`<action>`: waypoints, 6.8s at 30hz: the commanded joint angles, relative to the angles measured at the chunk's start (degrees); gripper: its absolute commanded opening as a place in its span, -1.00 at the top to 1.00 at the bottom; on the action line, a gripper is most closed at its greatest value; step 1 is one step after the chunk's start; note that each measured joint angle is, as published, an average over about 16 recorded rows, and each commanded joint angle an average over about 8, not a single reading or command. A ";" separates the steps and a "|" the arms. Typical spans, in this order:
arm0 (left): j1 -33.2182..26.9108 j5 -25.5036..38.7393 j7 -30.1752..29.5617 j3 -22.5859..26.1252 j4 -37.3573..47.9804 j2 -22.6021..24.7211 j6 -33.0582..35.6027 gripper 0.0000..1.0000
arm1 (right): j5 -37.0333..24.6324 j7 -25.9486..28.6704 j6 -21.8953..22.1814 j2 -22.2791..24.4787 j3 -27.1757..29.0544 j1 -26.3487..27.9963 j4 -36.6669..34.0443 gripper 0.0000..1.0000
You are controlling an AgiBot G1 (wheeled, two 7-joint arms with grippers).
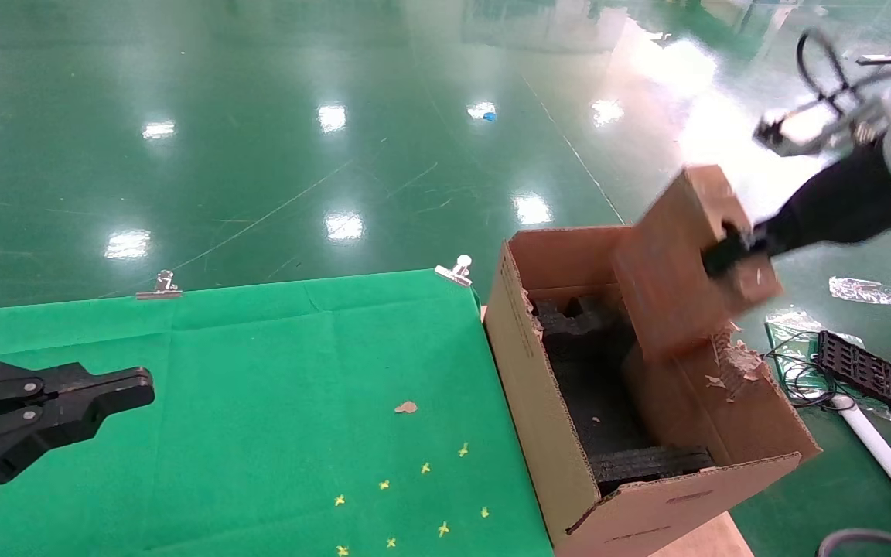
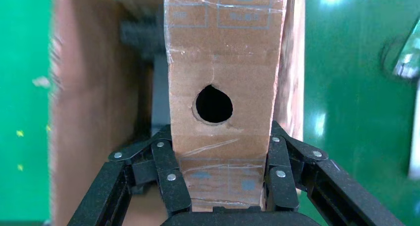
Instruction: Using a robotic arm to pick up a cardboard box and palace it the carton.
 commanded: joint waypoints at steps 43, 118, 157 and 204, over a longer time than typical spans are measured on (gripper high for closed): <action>-0.03 -0.10 0.07 0.15 0.00 -0.06 -0.06 -1.00 | 5.20 -7.66 18.92 -12.55 1.26 -28.49 -26.16 1.00; -0.09 -0.26 0.19 0.39 0.00 -0.16 -0.17 -1.00 | 17.01 -26.27 23.42 -10.95 9.38 -31.97 -26.60 -1.00; -0.12 -0.33 0.27 0.49 0.07 -0.19 -0.18 -1.00 | 35.44 -47.27 12.15 0.44 40.02 -39.62 3.73 -1.00; -0.13 -0.43 0.33 0.60 0.09 -0.24 -0.25 -1.00 | 45.45 -57.46 -4.21 6.11 77.94 -70.41 44.71 -1.00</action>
